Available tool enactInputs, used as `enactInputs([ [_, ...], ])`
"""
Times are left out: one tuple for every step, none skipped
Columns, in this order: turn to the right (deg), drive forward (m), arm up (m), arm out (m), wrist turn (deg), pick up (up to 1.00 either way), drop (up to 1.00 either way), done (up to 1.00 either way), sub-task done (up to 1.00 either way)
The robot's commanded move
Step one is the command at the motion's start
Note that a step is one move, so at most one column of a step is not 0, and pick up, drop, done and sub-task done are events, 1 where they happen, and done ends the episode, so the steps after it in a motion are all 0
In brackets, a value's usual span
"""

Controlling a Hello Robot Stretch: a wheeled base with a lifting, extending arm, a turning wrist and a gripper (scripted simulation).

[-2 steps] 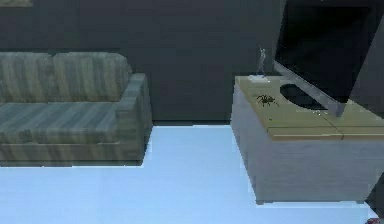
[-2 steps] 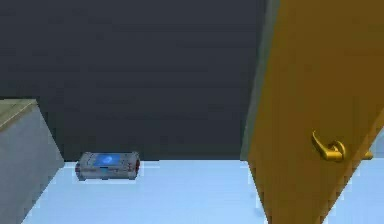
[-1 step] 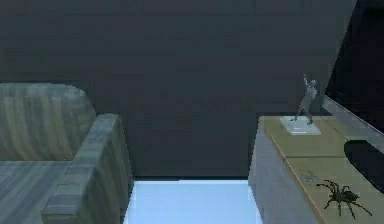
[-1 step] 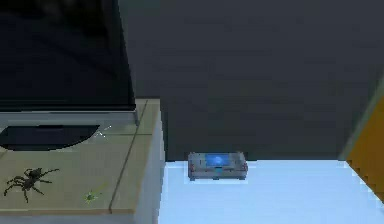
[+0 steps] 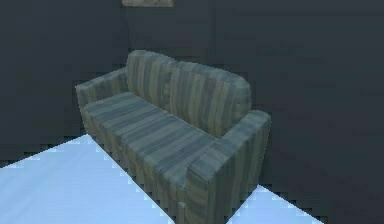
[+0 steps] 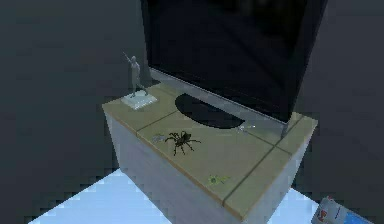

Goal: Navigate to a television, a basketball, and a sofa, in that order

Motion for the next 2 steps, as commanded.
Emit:
enactInputs([
  [-12.0,0.00,0.00,0.00,0.0,0.00,0.00,0.00,0.00],
  [0.0,0.00,0.00,0.00,0.0,0.00,0.00,1.00,0.00],
])
